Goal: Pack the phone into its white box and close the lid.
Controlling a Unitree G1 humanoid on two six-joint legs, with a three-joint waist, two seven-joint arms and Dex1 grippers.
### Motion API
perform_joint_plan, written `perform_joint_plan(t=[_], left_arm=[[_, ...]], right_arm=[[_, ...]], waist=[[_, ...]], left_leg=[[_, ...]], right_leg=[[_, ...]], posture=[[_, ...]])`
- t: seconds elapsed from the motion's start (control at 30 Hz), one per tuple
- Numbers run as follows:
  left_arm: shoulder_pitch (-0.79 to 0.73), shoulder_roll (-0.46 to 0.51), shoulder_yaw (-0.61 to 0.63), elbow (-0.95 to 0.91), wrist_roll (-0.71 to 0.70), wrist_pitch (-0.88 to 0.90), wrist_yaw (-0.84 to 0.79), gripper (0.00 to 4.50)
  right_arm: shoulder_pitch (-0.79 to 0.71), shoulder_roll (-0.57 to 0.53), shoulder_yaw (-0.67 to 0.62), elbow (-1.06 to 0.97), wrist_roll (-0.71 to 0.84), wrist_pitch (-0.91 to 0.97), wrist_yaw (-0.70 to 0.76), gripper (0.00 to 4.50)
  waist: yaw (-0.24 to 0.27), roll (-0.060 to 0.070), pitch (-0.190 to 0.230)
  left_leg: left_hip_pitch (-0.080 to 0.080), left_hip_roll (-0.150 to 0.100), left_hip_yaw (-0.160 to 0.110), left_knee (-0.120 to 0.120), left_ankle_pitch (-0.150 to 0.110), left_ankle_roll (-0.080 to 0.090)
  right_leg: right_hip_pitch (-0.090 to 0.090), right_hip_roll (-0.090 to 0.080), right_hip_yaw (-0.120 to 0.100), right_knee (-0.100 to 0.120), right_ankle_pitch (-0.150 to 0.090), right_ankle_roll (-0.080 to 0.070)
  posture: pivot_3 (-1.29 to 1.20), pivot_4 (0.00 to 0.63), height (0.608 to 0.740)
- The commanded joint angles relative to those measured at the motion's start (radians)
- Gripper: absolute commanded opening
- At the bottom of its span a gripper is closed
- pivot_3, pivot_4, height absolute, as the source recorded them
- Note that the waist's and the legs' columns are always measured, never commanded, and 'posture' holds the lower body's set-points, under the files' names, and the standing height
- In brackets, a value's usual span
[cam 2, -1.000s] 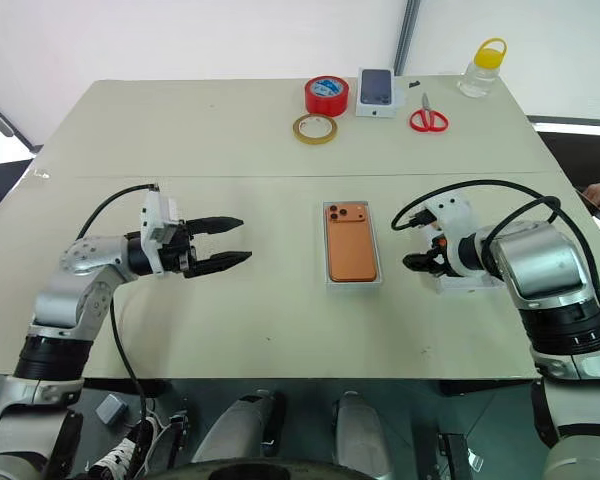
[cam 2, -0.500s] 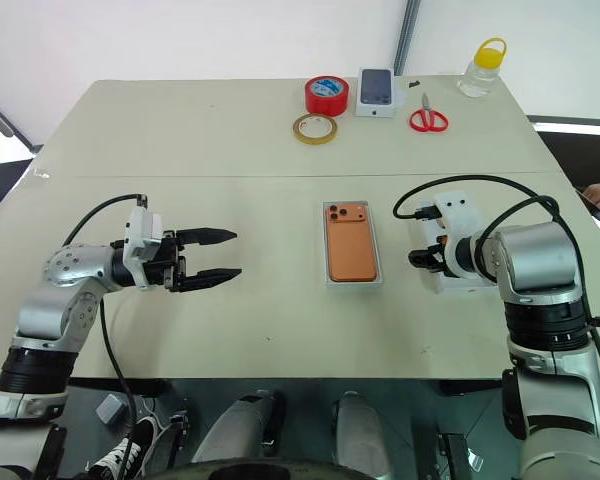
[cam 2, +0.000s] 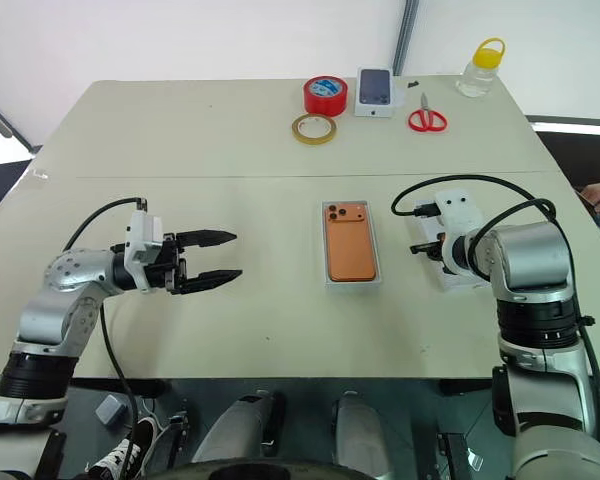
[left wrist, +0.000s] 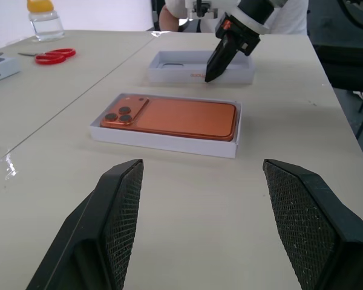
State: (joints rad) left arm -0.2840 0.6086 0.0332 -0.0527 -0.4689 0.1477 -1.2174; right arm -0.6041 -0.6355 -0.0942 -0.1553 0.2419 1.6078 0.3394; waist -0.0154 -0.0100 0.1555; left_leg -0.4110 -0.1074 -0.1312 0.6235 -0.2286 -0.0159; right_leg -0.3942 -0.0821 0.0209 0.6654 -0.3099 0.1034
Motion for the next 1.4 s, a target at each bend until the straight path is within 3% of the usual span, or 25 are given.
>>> perform_joint_plan(t=[0.03,0.2,0.33,0.47,0.53,0.6,0.73,0.87,1.0,1.1,1.27,1.37,1.4], left_arm=[[-0.007,0.01,0.014,-0.029,-0.007,-0.008,0.007,3.36],[-0.02,0.0,0.021,-0.016,0.0,-0.018,0.035,3.36],[-0.042,-0.01,0.033,0.004,-0.006,-0.009,0.074,3.36],[-0.051,-0.014,0.033,0.005,-0.018,0.016,0.097,3.36],[-0.054,-0.02,0.029,0.005,-0.018,0.035,0.113,3.36],[-0.064,-0.04,0.029,0.01,-0.017,0.048,0.145,3.36],[-0.073,-0.063,0.041,0.0,-0.019,0.065,0.189,3.36],[-0.066,-0.064,0.052,-0.008,-0.021,0.074,0.208,3.36],[-0.073,-0.065,0.064,-0.025,-0.039,0.106,0.23,3.36],[-0.08,-0.069,0.069,-0.035,-0.06,0.133,0.247,3.36],[-0.075,-0.085,0.058,-0.059,-0.098,0.19,0.263,3.36],[-0.065,-0.117,0.038,-0.077,-0.134,0.249,0.281,2.51],[-0.059,-0.125,0.026,-0.083,-0.137,0.262,0.28,2.0]], right_arm=[[-0.023,0.025,-0.041,-0.007,-0.006,0.007,-0.031,0.02],[-0.11,0.104,-0.129,0.008,-0.005,-0.078,-0.062,0.02],[-0.147,0.131,-0.122,0.007,0.043,-0.231,-0.005,0.02],[-0.2,0.248,-0.205,0.032,0.139,-0.248,0.033,0.02],[-0.218,0.277,-0.169,0.052,0.161,-0.277,0.059,0.02],[-0.189,0.287,-0.069,0.044,0.119,-0.442,0.08,0.02],[-0.159,0.37,-0.082,-0.013,0.237,-0.411,0.125,0.02],[-0.183,0.549,-0.286,-0.053,0.482,-0.218,0.105,0.02],[-0.234,0.74,-0.49,-0.038,0.613,-0.032,0.0,0.02],[-0.153,0.798,-0.47,-0.064,0.717,0.007,-0.079,0.02],[-0.012,0.781,-0.403,-0.043,0.853,0.007,-0.223,0.02],[-0.018,0.78,-0.445,-0.01,0.866,0.007,-0.282,0.0],[-0.028,0.781,-0.466,0.009,0.87,0.007,-0.3,0.0]], waist=[[-0.002,0.0,0.0],[-0.006,0.002,0.001],[-0.002,0.002,0.001],[-0.004,0.002,0.001],[-0.005,0.002,0.001],[-0.004,0.002,0.001],[-0.005,0.002,0.001],[-0.005,0.002,0.001],[-0.005,0.003,0.001],[-0.003,0.003,0.001],[-0.005,0.003,0.001],[-0.013,0.003,0.001],[-0.017,0.003,0.001]], left_leg=[[0.0,0.0,0.0,0.0,0.0,0.0],[0.0,0.0,0.0,0.0,0.0,0.0],[0.0,0.0,0.001,-0.001,0.0,0.0],[0.0,0.0,0.001,-0.002,0.0,0.0],[0.0,0.0,0.001,-0.001,0.0,0.0],[0.0,0.0,0.001,-0.001,0.0,0.0],[0.0,0.0,0.001,-0.002,0.0,0.0],[0.0,0.0,0.001,-0.002,0.001,-0.001],[0.0,0.0,0.0,-0.002,0.001,-0.001],[0.0,0.0,0.0,-0.002,0.001,-0.001],[0.0,0.0,0.001,-0.003,0.001,-0.001],[0.0,0.0,0.001,-0.004,0.001,-0.002],[0.0,0.0,0.001,-0.004,0.002,-0.002]], right_leg=[[0.0,0.0,0.0,0.0,0.0,0.0],[-0.001,0.0,0.001,0.001,0.0,0.0],[-0.002,0.0,0.001,0.001,0.0,0.0],[-0.001,0.001,0.001,0.001,0.0,0.0],[-0.002,0.001,0.001,0.001,0.0,0.0],[-0.002,0.001,0.001,0.001,0.0,0.0],[-0.002,0.001,0.001,0.001,0.0,0.0],[-0.003,0.001,0.001,0.002,0.0,0.0],[-0.003,0.001,0.001,0.003,0.001,-0.001],[-0.004,0.001,0.001,0.003,0.001,-0.001],[-0.004,0.0,0.002,0.002,0.001,-0.001],[-0.005,0.001,0.003,0.004,0.001,-0.001],[-0.005,0.001,0.003,0.005,0.001,-0.001]], posture=[[0.0,0.15,0.74],[0.0,0.15,0.74],[0.0,0.15,0.74],[0.0,0.15,0.74],[0.0,0.15,0.74],[0.0,0.15,0.74],[0.0,0.15,0.74],[0.0,0.15,0.74],[0.0,0.15,0.74],[0.0,0.15,0.74],[0.0,0.15,0.74],[0.0,0.15,0.74],[0.0,0.15,0.74]])
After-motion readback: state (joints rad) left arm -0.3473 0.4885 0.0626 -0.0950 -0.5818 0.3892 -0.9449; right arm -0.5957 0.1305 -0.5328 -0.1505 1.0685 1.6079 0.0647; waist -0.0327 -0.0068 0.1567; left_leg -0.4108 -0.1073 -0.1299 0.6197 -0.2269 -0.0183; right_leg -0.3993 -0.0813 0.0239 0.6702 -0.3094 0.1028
